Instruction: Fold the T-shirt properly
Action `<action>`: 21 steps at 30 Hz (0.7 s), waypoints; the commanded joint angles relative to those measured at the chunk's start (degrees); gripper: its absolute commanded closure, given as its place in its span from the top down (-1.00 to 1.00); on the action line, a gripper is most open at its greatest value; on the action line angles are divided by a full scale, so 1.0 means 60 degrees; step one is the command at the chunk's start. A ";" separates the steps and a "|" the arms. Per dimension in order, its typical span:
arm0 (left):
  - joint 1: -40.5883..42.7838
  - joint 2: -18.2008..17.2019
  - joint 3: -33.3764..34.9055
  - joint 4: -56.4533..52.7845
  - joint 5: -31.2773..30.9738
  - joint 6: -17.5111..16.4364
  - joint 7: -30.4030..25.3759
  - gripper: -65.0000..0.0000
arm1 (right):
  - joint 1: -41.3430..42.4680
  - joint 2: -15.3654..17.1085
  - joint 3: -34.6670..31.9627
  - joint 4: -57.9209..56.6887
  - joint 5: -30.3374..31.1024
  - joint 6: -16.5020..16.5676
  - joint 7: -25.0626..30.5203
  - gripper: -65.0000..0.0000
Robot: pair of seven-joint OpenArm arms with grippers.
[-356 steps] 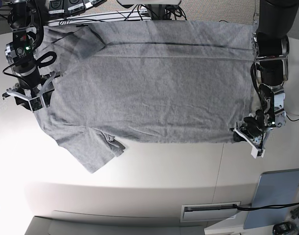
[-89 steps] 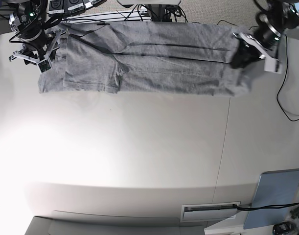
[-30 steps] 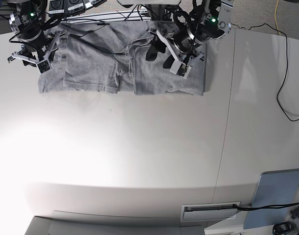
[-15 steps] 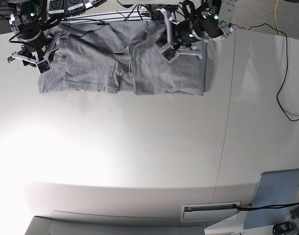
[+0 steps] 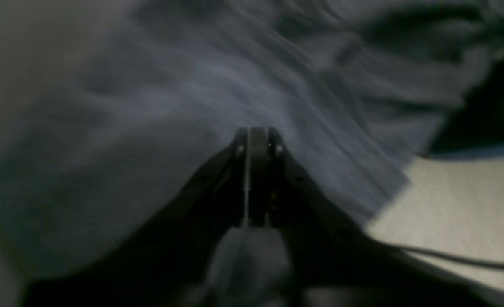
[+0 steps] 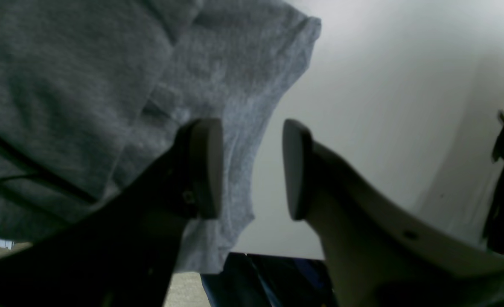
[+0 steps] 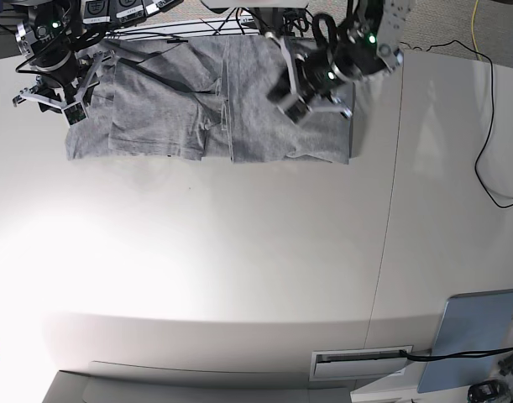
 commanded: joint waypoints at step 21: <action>-0.0237 0.0004 -0.1180 0.0157 -0.1574 -0.0062 -0.0634 -0.07 | 0.0852 -0.0419 0.4546 -0.3697 0.7191 0.3034 -0.1297 0.28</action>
